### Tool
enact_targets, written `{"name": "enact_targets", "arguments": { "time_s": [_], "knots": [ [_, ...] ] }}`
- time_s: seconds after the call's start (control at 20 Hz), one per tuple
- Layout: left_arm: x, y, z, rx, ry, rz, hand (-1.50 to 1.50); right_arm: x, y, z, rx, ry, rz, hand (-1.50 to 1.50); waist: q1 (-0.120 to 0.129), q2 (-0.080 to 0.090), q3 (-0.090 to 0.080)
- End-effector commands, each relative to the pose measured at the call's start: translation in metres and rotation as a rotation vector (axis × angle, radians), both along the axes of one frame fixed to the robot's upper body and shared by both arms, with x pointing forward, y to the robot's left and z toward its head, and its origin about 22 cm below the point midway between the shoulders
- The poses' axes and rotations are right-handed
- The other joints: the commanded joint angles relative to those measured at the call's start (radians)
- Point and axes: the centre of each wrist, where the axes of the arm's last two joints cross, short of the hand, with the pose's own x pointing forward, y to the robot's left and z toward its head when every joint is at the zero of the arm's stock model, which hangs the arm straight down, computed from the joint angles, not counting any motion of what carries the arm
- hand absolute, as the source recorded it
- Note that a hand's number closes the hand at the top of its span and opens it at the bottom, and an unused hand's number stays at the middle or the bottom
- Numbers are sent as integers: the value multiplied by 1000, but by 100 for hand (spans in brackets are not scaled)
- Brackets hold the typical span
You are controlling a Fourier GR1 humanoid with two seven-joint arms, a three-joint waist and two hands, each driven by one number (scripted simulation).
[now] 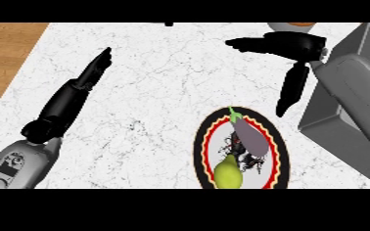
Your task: Pick the eggplant from the plate and place it in the cardboard box
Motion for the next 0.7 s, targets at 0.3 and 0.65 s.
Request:
{"name": "enact_targets", "arguments": {
  "time_s": [0.3, 0.65],
  "knots": [
    [0, -2, -15, 14, 18, 9, 0, 14, 70, 31, -368, 47, 444, -150, -12, -19, -2],
    [0, 3, -20, 23, 44, 11, 0, 1, 135, 24, -566, 36, 641, -150, -28, -27, -2]
  ]
}}
